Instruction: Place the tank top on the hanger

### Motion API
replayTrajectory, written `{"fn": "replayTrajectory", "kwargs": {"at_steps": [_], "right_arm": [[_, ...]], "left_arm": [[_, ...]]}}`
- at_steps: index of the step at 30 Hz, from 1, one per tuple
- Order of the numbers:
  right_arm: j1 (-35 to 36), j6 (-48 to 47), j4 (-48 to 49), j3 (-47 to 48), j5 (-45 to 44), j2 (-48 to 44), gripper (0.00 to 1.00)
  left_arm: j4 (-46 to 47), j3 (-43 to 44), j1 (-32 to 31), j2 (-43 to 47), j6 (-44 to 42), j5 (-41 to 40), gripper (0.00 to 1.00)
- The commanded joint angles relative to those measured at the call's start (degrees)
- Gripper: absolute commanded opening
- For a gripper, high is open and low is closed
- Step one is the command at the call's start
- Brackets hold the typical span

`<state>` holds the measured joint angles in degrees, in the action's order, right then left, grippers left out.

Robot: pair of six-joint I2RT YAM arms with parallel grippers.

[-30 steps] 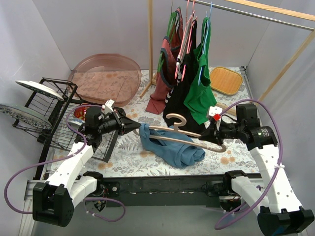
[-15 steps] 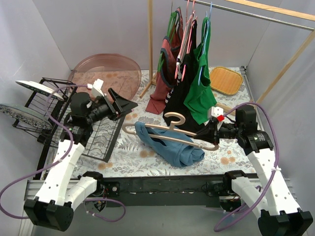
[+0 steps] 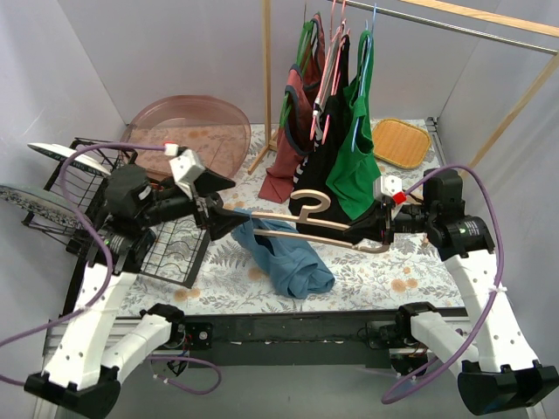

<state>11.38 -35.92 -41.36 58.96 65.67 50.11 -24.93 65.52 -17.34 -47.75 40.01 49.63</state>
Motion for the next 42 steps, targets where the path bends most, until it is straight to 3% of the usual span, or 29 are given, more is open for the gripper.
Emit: {"fn": "replayTrajectory", "kwargs": {"at_steps": [1, 6, 7, 10, 11, 14, 17, 22, 24, 25, 27, 28, 29, 33, 34, 35, 39, 42], "right_arm": [[0.4, -2.8, -3.2, 3.0, 3.1, 0.0, 0.01], [0.4, -2.9, -3.9, 3.4, 3.0, 1.2, 0.01], [0.4, -3.2, -4.2, 3.7, 3.3, 1.4, 0.01], [0.4, -4.0, -4.7, 3.7, 3.5, 1.8, 0.01], [0.4, -4.1, -4.9, 3.6, 3.4, 1.7, 0.01], [0.4, -4.7, -5.0, 2.7, 3.1, 1.5, 0.01], [0.4, -4.9, -4.7, 1.8, 2.6, 1.0, 0.01], [0.4, -4.0, -3.7, 1.9, 0.7, 1.1, 0.01], [0.4, -1.7, -2.0, 2.0, -1.1, 1.1, 0.01], [0.4, 1.2, 0.1, 2.1, -4.4, 1.1, 0.12], [0.4, 3.8, 1.5, 4.0, -9.2, 1.0, 0.44], [0.4, 4.9, 2.2, 4.9, -14.1, 0.7, 0.69], [0.4, 5.3, 2.1, 6.1, -16.1, 0.3, 0.74], [0.4, 0.7, -0.3, 8.5, -21.2, -3.3, 0.78], [0.4, -2.0, -1.8, 8.4, -19.9, -5.0, 0.78], [0.3, -10.6, -7.7, 8.2, -17.5, -5.6, 0.78], [0.9, -27.0, -20.9, 4.2, -1.8, -4.9, 0.75], [5.1, -29.0, -18.1, -3.0, -0.5, -3.6, 0.68]], "left_arm": [[-2.7, 2.1, -7.4, -6.2, -17.7, 3.4, 0.98], [-6.1, 6.6, -17.4, -13.9, -25.3, -1.4, 0.98], [-9.7, 9.1, -21.4, -17.5, -26.5, -6.2, 0.97], [-15.4, 12.4, -26.2, -24.1, -29.6, -11.7, 0.87], [-16.2, 14.1, -26.4, -24.9, -29.8, -12.3, 0.62], [-15.8, 14.4, -26.8, -25.6, -29.7, -11.5, 0.18], [-14.7, 13.6, -26.8, -24.9, -29.2, -10.9, 0.0], [-15.3, 12.0, -26.9, -24.4, -25.2, -10.9, 0.0], [-13.9, 10.4, -26.9, -23.2, -22.8, -14.6, 0.0], [-13.3, 9.8, -26.8, -22.7, -21.3, -16.5, 0.0], [-12.1, 7.9, -26.7, -21.3, -17.7, -19.7, 0.0], [-11.4, 7.1, -26.6, -20.6, -16.6, -20.4, 0.0], [-10.5, 6.1, -26.5, -19.9, -14.0, -20.9, 0.0], [-7.1, 2.6, -25.7, -16.8, -9.1, -24.1, 0.0], [-7.0, 1.8, -25.8, -16.3, -8.4, -24.5, 0.0], [-6.8, 1.5, -25.7, -16.0, -7.6, -24.5, 0.0], [-5.7, 1.2, -25.5, -15.0, -3.0, -24.7, 0.0], [-4.7, 1.5, -25.5, -14.7, -0.4, -25.7, 0.0]]}}
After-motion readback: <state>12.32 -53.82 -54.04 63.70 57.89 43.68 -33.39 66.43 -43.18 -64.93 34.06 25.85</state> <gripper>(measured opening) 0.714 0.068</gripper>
